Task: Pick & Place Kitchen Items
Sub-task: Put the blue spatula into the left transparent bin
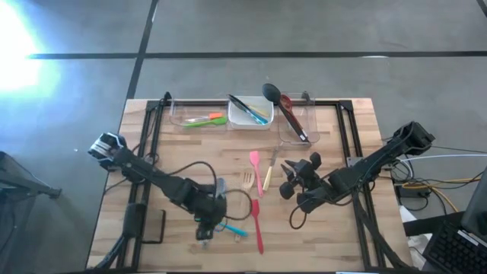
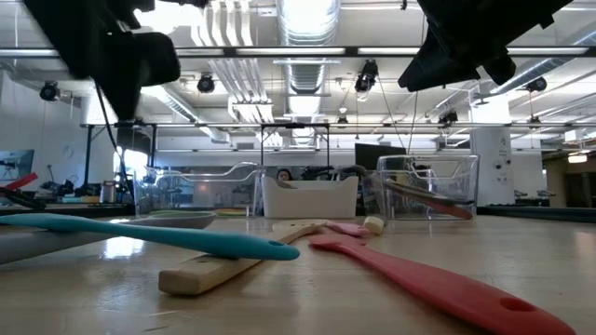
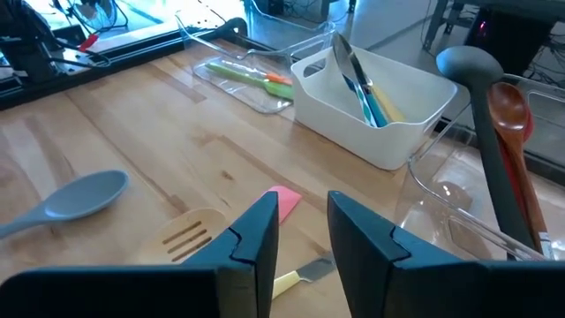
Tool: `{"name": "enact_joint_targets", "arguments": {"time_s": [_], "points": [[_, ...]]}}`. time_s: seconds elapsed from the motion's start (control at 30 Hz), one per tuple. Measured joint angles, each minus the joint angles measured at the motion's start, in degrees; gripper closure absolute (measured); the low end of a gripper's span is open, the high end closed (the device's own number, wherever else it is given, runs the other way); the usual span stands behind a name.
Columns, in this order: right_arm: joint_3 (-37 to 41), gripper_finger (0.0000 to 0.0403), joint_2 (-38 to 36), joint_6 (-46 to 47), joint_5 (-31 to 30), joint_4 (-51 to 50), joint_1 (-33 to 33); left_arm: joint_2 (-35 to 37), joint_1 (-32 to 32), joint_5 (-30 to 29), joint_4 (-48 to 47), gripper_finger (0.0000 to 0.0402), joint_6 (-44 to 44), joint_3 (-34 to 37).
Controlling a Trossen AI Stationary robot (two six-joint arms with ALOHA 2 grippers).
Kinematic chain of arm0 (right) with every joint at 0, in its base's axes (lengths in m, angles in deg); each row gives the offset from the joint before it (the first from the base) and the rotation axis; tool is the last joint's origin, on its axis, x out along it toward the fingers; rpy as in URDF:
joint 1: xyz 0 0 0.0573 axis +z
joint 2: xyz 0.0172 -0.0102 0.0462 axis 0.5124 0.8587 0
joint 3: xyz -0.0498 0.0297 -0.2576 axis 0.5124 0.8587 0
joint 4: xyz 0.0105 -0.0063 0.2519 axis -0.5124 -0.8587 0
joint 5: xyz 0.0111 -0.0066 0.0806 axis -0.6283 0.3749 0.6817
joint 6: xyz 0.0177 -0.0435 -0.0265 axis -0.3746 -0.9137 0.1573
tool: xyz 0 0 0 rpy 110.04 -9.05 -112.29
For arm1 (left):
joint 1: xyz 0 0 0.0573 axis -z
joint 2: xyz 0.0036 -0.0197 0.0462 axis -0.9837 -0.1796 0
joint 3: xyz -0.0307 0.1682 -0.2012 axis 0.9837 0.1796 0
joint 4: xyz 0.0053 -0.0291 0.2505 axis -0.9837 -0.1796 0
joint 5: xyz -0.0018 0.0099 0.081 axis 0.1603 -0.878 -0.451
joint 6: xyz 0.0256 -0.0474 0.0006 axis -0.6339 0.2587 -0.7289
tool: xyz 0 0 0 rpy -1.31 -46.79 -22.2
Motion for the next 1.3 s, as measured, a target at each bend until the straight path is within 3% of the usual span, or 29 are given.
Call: {"name": "enact_joint_targets", "arguments": {"time_s": [0.13, 0.43, 1.03, 1.17, 1.3], "points": [[0.0, 0.031, 0.0, -0.26, 0.0, -0.31, 0.0, -2.06, 0.8, 3.08, 0.07, 0.017, -10.91, -0.02], [0.0, 0.0323, -0.02, -0.41, 0.0, -0.31, 0.0, -5.79, 0.75, 1.24, 1.85, 0.017, -19.91, -0.02], [0.0, 0.0317, -0.02, -0.46, -0.02, -0.4, -0.02, -15.18, 0.6, -0.39, 5.47, 0.0172, -20.41, -0.07], [0.0, 0.0324, 0.0, -0.65, -0.02, -0.52, -0.02, -15.86, 0.58, -0.92, 5.49, 0.02, -19.2, -0.15], [0.0, 0.0329, 0.0, -0.65, -0.02, -0.53, -0.01, -15.88, 0.51, -2.07, 5.33, 0.0273, -18.81, -0.17]]}}
